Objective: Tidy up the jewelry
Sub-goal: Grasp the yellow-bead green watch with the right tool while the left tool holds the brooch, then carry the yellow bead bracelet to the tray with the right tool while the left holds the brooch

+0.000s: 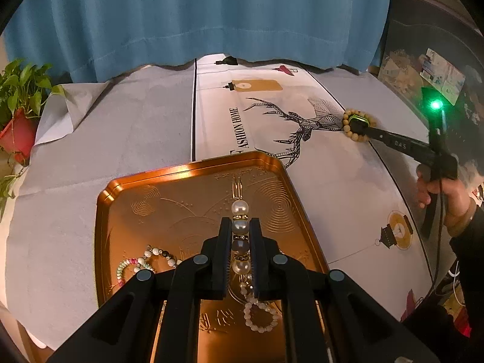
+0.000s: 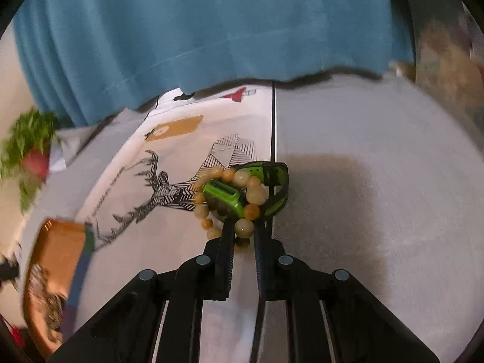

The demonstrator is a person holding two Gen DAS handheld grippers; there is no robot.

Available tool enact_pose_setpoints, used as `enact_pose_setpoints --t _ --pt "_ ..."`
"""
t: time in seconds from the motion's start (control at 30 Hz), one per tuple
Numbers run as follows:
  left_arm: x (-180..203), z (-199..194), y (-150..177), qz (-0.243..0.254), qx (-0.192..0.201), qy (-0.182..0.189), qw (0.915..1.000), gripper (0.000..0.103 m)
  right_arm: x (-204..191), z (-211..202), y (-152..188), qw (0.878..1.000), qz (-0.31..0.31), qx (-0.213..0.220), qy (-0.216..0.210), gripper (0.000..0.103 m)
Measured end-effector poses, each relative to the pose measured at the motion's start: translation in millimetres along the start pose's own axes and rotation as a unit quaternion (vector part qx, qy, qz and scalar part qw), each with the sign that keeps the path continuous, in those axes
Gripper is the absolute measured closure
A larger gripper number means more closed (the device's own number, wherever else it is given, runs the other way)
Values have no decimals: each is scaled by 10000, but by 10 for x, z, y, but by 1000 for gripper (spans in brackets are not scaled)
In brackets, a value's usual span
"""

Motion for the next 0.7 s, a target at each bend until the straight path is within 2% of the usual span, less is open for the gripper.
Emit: enact_pose_setpoints --t 0.17,0.4,0.53,0.7 --pt "4 -130 -74 23 157 -18 9999 94 -250 -322 -177 9984 -463 327 -1 90" --pt "-33 -497 -158 -59 360 -18 9993 94 -616 -840 -544 9951 -664 722 -139 90" --pt "-40 -769 -148 -3 483 -25 9988 94 -873 -1239 -516 9939 -801 748 -100 90" --pt "-61 -1138 50 6 487 -39 9988 94 -1310 -2025 -343 9883 -1095 1054 -130 90"
Point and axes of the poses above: each gripper's, at about its wrist camera, not at the fingertips, and z roughly the way its jaws point, x to its right, y to its underside, the point moved 7 cm from there along z, roughly the way its jaws point, and after that the axes turned 15 degrees about x, right-handed, at the moved point
